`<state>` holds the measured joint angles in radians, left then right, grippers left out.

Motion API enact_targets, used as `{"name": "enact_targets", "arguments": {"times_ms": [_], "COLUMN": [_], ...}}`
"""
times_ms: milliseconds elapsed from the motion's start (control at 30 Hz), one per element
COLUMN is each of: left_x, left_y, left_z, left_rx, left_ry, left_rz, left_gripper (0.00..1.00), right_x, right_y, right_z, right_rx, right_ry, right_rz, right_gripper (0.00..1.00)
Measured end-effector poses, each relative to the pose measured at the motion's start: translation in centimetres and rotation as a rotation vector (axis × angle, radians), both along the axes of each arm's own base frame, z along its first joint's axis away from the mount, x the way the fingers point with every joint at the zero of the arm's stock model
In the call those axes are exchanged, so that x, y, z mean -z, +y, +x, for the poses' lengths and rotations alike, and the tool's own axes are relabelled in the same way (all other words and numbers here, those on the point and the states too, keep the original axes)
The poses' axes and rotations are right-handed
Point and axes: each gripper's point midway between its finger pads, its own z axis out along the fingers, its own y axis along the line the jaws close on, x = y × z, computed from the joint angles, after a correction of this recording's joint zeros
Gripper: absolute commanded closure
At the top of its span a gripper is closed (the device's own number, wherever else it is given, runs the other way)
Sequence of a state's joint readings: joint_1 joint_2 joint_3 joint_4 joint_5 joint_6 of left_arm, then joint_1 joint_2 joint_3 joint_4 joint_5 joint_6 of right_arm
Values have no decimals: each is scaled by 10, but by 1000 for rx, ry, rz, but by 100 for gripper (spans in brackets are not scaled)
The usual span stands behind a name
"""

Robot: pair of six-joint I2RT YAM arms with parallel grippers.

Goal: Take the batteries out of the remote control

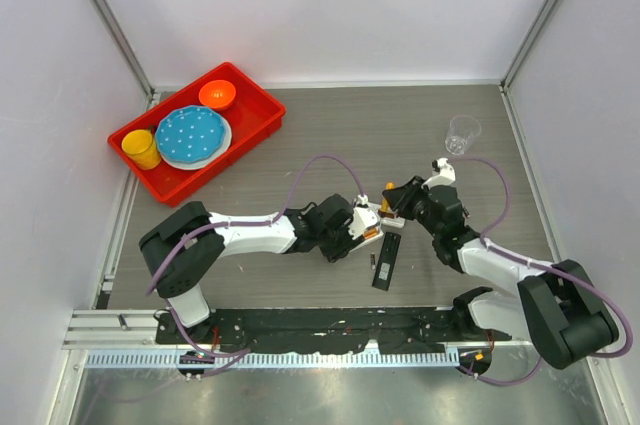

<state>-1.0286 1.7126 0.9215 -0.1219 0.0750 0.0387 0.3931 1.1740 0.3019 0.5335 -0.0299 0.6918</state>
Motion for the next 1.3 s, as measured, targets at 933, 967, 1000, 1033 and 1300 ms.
{"name": "enact_targets", "arguments": {"times_ms": [933, 967, 1000, 1033, 1300], "left_x": [-98, -107, -112, -113, -56], "left_y": [-21, -24, -26, -28, -27], "left_z": [-6, -4, -3, -2, 0], "left_rx": [43, 44, 45, 46, 57], "left_ry": [-67, -82, -89, -93, -32], "left_rz": [-252, -274, -286, -288, -150], "left_gripper": [27, 27, 27, 27, 25], "right_x": [-51, -51, -50, -49, -33], "right_y": [-5, -7, -8, -9, -19], "right_z": [-33, -33, -33, -32, -28], "right_rx": [6, 13, 19, 24, 67], "right_ry": [-89, -88, -85, -84, -58], "right_rz": [109, 105, 100, 95, 27], "right_gripper": [99, 99, 99, 99, 99]}}
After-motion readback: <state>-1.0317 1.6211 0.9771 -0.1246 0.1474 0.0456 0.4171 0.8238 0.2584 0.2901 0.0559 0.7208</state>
